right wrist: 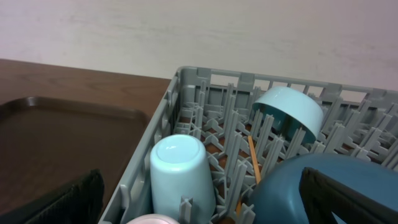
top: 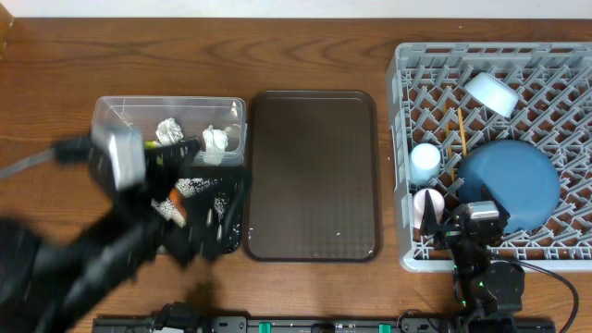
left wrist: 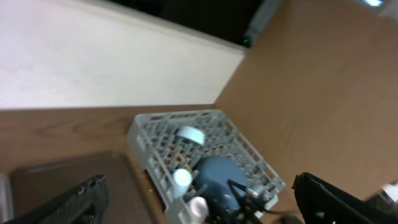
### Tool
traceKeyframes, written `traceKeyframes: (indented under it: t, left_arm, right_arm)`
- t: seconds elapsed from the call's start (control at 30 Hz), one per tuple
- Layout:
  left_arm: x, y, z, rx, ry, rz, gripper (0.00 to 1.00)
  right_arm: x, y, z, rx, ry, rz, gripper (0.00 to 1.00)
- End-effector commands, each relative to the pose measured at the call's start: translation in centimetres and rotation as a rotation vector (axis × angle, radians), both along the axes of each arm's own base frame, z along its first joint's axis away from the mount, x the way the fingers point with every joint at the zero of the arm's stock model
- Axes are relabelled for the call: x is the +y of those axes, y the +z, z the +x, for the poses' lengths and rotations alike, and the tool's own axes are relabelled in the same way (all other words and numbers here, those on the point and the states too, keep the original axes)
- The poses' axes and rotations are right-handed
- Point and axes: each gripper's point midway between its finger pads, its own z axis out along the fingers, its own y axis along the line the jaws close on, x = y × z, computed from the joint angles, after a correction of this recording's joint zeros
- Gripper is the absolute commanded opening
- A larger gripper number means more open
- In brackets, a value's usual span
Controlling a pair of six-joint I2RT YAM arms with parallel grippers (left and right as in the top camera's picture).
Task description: Sort waste into correct bins and load items into the dishwasher rack
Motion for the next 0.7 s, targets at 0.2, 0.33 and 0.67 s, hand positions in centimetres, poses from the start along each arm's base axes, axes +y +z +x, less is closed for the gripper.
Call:
traceKeyframes:
  t: [0.2, 0.33, 0.67]
  left_arm:
    - [0.4, -1.3, -5.5, -0.079, -0.038, -0.016, 0.96]
    - [0.6, -4.6, -6.2, -0.047, -0.038, -0.009, 0.96]
    - [2.1, -18.1, -3.9, 0.119, 0.090, 0.066, 0.96]
  right_arm:
    - [0.2, 0.0, -0.1, -0.004, 0.010, -0.012, 0.99]
    - [0.2, 0.0, -0.1, -0.004, 0.010, -0.012, 0.99]
    - [0.2, 0.0, -0.1, -0.004, 0.010, -0.012, 0.99]
